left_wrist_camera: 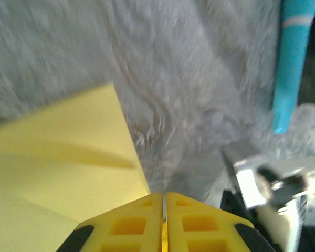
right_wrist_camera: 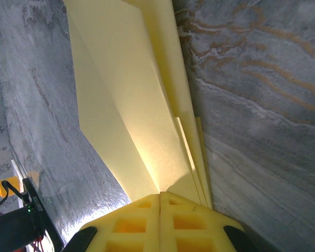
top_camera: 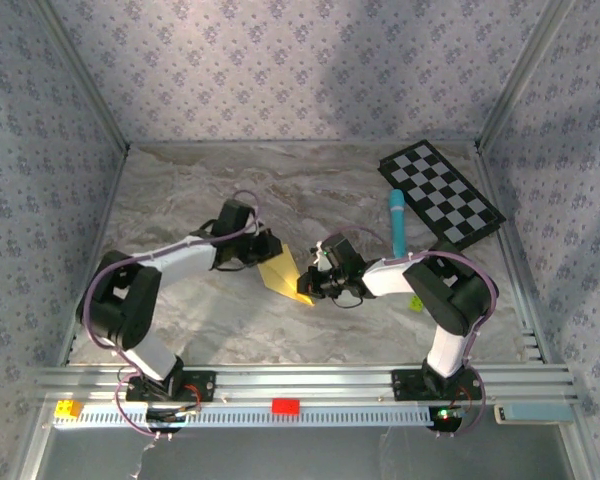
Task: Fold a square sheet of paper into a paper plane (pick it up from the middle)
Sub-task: Fourth fold the wing at the center of the table.
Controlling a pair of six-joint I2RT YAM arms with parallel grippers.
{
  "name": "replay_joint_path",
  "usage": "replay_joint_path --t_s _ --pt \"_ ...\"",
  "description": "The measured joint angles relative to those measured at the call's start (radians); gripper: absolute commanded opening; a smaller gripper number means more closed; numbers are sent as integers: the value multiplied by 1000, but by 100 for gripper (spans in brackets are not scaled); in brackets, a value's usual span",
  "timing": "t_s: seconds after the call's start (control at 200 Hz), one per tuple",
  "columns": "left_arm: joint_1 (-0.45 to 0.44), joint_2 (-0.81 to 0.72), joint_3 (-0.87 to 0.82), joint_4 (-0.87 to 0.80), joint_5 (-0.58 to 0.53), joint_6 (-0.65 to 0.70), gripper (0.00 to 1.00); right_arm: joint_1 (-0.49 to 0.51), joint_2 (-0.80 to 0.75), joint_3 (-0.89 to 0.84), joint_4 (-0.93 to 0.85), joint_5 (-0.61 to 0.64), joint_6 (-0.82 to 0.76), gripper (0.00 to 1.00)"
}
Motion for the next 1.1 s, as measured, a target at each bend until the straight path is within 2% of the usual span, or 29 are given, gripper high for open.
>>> replay_joint_path --t_s 0.235,0.52,0.645,0.8,0.925,1.099 --pt "-27 121 -37 16 -10 -13 5 -3 -19 -16 -3 -3 10 0" --pt "-27 129 -43 56 -2 -13 4 -5 -71 14 -127 -9 -14 0" --pt "-27 129 -43 57 -1 -13 4 -5 -46 98 -164 -23 -30 0" --pt "-27 129 -43 57 0 -13 4 -5 57 188 -169 -31 -39 2" --pt "-27 129 -43 57 1 -13 4 -9 105 194 -168 -53 -40 3" --pt "-27 132 -44 60 9 -14 4 -9 54 129 -154 -48 -40 4"
